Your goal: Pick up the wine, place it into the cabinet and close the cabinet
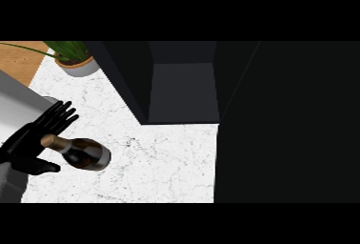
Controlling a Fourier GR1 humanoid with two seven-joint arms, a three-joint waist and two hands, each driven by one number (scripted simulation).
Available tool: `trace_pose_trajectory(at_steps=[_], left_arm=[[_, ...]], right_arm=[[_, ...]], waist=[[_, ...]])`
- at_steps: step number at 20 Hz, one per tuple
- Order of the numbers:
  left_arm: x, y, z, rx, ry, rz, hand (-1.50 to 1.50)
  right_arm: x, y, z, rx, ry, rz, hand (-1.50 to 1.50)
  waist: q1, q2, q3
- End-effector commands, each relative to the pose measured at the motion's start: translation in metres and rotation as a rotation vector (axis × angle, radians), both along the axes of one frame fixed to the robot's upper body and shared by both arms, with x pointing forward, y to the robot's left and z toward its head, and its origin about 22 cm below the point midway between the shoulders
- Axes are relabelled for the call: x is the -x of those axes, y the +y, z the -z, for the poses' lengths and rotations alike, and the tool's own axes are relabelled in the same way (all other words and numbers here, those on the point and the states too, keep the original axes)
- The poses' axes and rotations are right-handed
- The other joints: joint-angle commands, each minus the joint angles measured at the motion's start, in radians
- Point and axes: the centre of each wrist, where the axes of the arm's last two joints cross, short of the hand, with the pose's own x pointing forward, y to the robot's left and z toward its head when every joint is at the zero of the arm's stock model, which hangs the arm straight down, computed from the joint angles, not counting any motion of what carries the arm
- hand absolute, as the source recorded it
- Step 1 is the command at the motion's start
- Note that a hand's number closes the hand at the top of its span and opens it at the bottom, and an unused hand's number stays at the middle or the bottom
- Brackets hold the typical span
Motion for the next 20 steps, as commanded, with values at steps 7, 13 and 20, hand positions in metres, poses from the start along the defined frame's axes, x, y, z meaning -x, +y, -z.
trace_pose_trajectory(at_steps=[7,13,20], left_arm=[[0.0,-0.013,0.024,0.114,-0.051,0.116,-1.5],[-0.011,-0.047,0.038,0.081,-0.055,0.11,-1.5],[0.014,-0.042,0.061,0.096,-0.045,0.085,-1.5]], right_arm=[[0.0,-0.001,0.006,0.003,0.005,0.006,-1.5],[0.002,-0.001,-0.001,0.022,-0.008,-0.02,-1.5],[0.008,0.005,-0.001,0.023,-0.013,0.0,-1.5]], waist=[[-0.008,0.004,-0.002],[-0.016,0.005,-0.002],[-0.01,0.002,-0.002]])
